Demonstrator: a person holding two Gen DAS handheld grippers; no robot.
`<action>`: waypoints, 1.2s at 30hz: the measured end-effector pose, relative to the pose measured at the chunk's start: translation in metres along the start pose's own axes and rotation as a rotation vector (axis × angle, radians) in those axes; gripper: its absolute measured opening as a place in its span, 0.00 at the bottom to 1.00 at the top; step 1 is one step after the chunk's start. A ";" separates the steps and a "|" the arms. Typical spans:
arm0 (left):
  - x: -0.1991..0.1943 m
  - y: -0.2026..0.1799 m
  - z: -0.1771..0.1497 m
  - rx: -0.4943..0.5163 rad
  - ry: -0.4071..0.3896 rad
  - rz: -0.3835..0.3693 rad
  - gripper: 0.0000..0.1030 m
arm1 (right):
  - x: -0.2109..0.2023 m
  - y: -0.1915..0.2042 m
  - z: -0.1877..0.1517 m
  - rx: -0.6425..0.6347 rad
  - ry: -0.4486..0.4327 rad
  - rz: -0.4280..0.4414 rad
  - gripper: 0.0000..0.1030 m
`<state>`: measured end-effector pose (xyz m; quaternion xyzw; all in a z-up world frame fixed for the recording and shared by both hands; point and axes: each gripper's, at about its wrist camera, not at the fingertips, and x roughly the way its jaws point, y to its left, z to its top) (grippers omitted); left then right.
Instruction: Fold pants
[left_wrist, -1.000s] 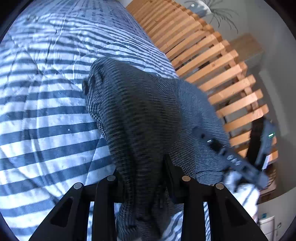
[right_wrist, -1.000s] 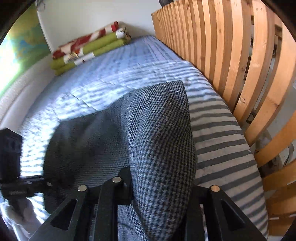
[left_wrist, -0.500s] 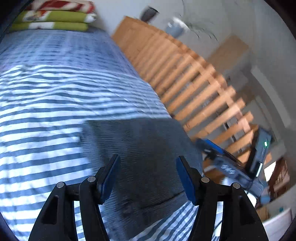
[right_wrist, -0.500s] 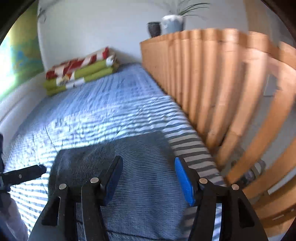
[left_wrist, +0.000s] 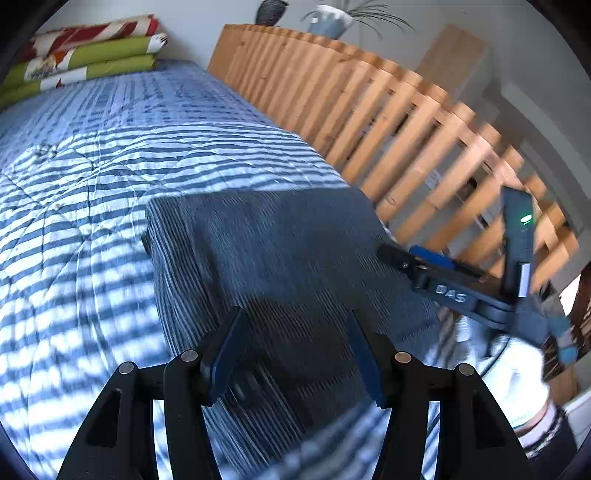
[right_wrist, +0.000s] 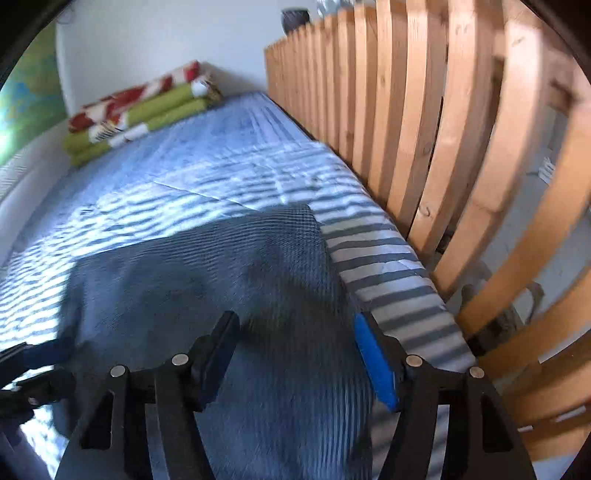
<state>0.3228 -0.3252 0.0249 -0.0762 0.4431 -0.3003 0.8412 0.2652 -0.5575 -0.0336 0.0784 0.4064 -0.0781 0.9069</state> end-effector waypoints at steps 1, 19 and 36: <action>0.000 -0.004 -0.006 0.016 0.012 0.020 0.59 | -0.010 0.005 -0.006 -0.021 -0.005 0.023 0.59; -0.197 0.001 -0.098 -0.022 0.101 0.164 0.66 | -0.178 0.085 -0.093 -0.110 0.118 0.060 0.57; -0.529 -0.102 -0.254 0.075 -0.254 0.188 0.84 | -0.476 0.220 -0.211 -0.117 -0.187 0.113 0.59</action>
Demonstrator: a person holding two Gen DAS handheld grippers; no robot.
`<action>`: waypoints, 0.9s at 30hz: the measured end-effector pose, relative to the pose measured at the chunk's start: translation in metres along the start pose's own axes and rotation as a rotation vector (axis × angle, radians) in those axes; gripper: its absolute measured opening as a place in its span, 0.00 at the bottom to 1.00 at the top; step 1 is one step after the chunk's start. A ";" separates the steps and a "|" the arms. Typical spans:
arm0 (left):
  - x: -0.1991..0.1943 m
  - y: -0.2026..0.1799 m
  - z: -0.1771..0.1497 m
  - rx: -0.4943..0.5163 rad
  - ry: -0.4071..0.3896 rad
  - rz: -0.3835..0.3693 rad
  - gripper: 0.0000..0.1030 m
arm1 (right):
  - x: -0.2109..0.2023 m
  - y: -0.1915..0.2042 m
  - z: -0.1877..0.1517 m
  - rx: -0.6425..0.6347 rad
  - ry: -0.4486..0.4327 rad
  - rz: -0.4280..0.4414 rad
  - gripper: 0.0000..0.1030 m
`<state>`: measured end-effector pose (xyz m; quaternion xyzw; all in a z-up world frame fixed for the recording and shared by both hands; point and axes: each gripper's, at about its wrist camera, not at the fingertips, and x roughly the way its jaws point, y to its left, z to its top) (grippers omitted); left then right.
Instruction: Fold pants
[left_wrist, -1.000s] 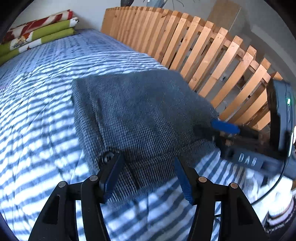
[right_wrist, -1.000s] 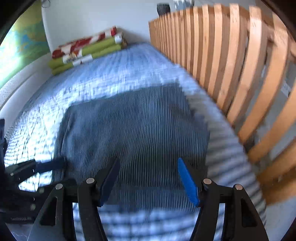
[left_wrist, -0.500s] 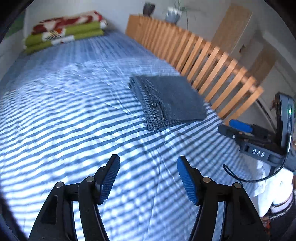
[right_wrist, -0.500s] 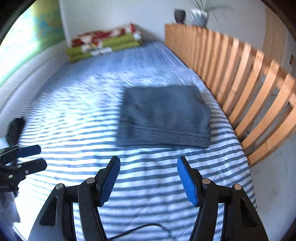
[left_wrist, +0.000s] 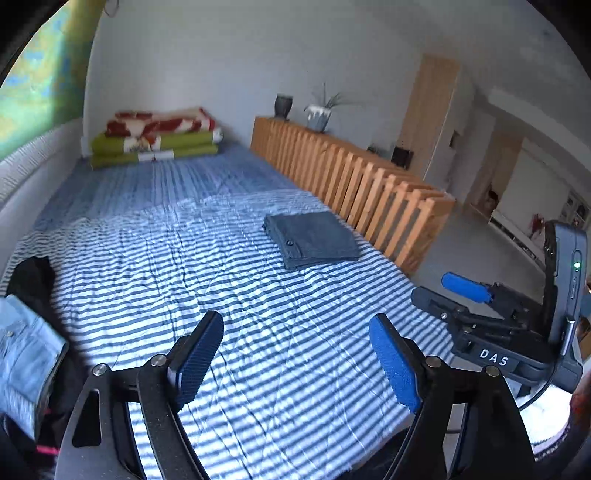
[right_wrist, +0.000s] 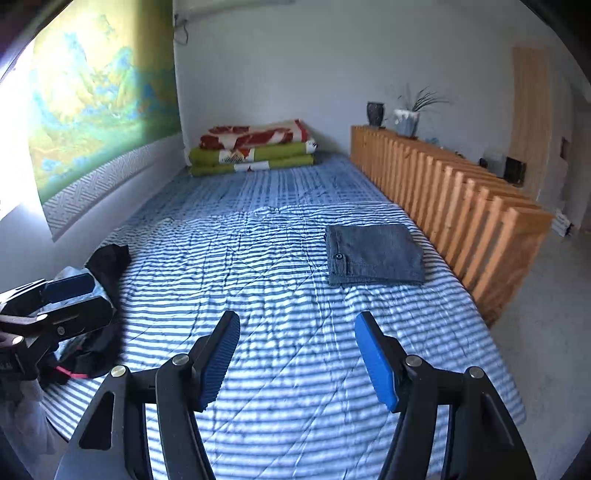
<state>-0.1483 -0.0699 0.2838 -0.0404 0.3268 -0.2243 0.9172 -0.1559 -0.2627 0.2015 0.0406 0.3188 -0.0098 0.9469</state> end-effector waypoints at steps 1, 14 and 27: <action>-0.013 -0.005 -0.008 0.005 -0.015 -0.001 0.85 | -0.011 0.002 -0.009 0.012 -0.011 -0.010 0.59; -0.101 -0.069 -0.115 0.088 -0.024 -0.018 0.86 | -0.096 0.034 -0.100 0.029 -0.034 -0.081 0.59; -0.073 -0.056 -0.121 0.061 0.025 0.059 0.89 | -0.071 0.040 -0.112 0.038 0.013 -0.021 0.59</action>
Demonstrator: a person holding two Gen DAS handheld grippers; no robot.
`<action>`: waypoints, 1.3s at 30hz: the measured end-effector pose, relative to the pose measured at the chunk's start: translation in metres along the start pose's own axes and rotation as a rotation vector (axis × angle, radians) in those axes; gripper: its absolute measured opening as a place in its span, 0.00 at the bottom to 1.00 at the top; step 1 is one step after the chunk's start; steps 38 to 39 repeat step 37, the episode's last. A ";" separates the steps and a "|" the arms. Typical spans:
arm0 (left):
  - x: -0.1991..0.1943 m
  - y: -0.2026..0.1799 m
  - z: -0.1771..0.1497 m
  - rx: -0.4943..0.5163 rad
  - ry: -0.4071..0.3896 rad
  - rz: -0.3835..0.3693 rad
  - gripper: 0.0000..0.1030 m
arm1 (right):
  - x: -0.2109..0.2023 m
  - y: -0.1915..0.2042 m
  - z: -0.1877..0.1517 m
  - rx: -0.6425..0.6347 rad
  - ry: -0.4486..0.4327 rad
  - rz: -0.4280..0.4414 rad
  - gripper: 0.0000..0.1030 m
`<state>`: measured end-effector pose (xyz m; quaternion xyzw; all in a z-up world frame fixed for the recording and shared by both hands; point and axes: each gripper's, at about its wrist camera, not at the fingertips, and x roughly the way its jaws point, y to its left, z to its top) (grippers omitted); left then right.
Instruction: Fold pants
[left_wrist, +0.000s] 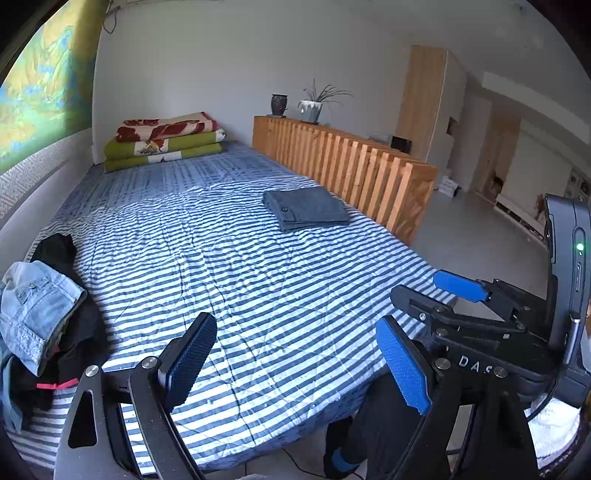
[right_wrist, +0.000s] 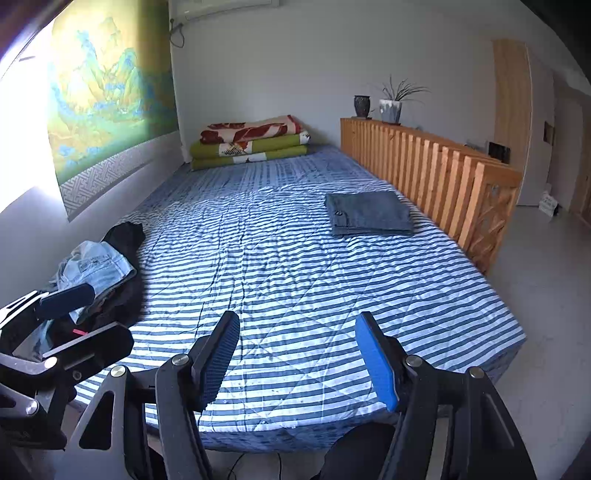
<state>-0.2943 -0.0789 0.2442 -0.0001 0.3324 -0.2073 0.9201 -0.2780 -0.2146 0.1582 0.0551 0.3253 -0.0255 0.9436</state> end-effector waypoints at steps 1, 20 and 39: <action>0.003 0.002 0.003 -0.002 0.004 -0.001 0.90 | 0.002 0.000 -0.001 -0.002 0.002 -0.001 0.59; 0.030 0.014 0.012 -0.040 0.052 0.034 0.91 | 0.017 -0.003 0.002 -0.009 0.014 0.004 0.59; 0.033 0.019 0.012 -0.042 0.029 0.038 0.91 | 0.021 0.000 0.000 -0.002 0.023 0.006 0.59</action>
